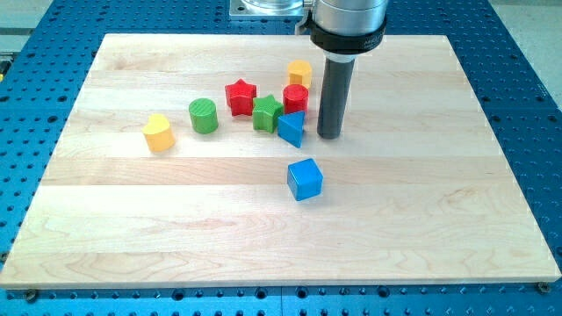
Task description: Keep the blue blocks in a diagonal line
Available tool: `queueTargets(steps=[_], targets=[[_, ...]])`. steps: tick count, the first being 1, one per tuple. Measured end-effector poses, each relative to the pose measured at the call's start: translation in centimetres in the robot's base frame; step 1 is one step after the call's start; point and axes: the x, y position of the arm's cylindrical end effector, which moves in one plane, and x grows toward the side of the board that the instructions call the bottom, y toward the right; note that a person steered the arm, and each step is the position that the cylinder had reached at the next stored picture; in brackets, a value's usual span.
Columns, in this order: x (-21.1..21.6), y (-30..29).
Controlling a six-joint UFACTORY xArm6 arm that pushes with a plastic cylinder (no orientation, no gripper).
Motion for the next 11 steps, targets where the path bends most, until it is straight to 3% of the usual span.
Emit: queueTargets(steps=[1, 2, 4, 6, 9, 10, 11], targets=[[4.6, 0.2], [5.1, -1.3], [3.1, -3.0], [0.5, -12.3], [1.5, -3.7], [3.2, 4.0], [-3.7, 4.8]])
